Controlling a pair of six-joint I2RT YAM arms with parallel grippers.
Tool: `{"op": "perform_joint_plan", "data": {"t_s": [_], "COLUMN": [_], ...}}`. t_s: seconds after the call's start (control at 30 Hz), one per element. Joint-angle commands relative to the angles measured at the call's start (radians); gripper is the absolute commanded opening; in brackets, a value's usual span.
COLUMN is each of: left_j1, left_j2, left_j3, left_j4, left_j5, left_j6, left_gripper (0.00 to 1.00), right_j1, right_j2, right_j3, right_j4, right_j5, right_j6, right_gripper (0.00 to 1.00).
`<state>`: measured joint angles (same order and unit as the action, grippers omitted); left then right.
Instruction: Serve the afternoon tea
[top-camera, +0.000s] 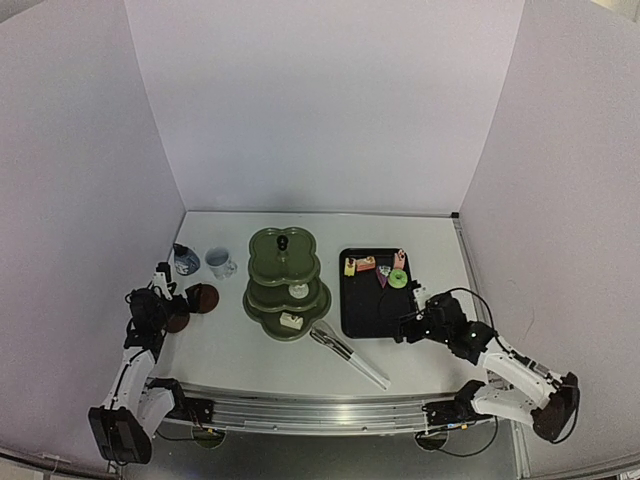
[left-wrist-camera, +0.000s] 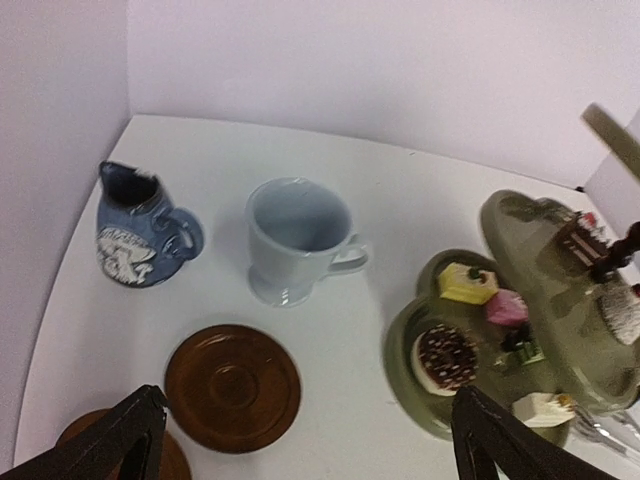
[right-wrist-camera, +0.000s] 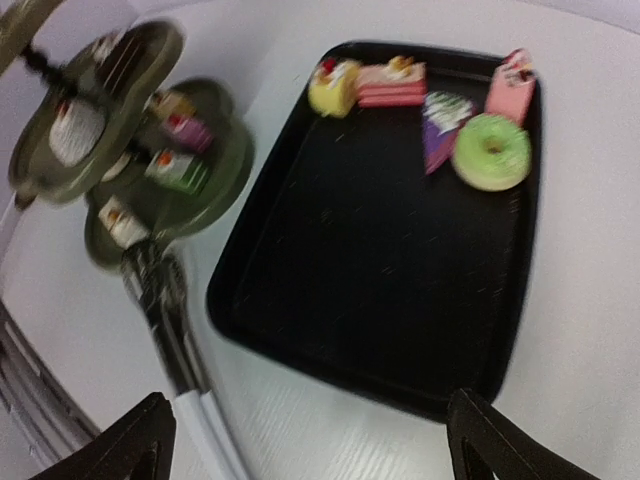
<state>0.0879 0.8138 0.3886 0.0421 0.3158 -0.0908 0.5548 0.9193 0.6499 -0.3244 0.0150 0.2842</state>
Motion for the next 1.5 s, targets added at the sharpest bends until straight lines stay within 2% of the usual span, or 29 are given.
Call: {"op": "perform_joint_plan", "data": {"t_s": [0.0,0.07,0.13,0.33,0.5,0.77,0.83,1.07,1.13,1.27,1.47], "left_j1": [0.002,0.002,0.002,0.000,0.000,0.000,0.001,0.000,0.000,0.000,-0.015], "left_j2": [-0.011,-0.003,-0.003,-0.038,-0.049,-0.042,-0.039,-0.051,-0.061,-0.093,-0.141], "left_j3": [0.069,0.076,0.082,0.084,0.077,0.065,0.065,0.081,0.092,0.128,0.181], "left_j4": [0.021,0.023,0.015,0.009,0.014,0.038,0.042,0.039,0.032,-0.002,-0.092], "left_j5": [0.257,0.292,0.294,0.321,0.317,0.310,0.310,0.318,0.331,0.392,0.613], "left_j6": [-0.064,-0.064,-0.054,-0.044,-0.047,-0.055,-0.055,-0.055,-0.060,-0.061,-0.044], "left_gripper": [1.00,1.00,1.00,1.00,1.00,0.99,1.00,0.99,0.99,0.96,0.89], "right_j1": [0.307,0.400,0.439,0.445,0.444,0.445,0.445,0.445,0.445,0.446,0.448], "right_j2": [0.171,0.294,0.413,0.626,0.708,0.810,0.831,0.825,0.792,0.679,0.438], "right_j3": [0.097,0.166,0.231,0.323,0.358,0.378,0.386,0.400,0.400,0.387,0.417], "right_j4": [-0.128,-0.154,-0.187,-0.196,-0.180,-0.153,-0.150,-0.151,-0.154,-0.160,-0.190], "right_j5": [0.109,0.130,0.123,0.102,0.079,0.007,0.002,-0.007,-0.038,-0.118,-0.111], "right_j6": [0.064,0.044,0.046,0.054,0.062,0.074,0.081,0.107,0.112,0.116,0.121], "right_gripper": [0.92,0.93,0.95,0.96,0.93,0.69,0.60,0.12,0.02,0.00,0.00]}}
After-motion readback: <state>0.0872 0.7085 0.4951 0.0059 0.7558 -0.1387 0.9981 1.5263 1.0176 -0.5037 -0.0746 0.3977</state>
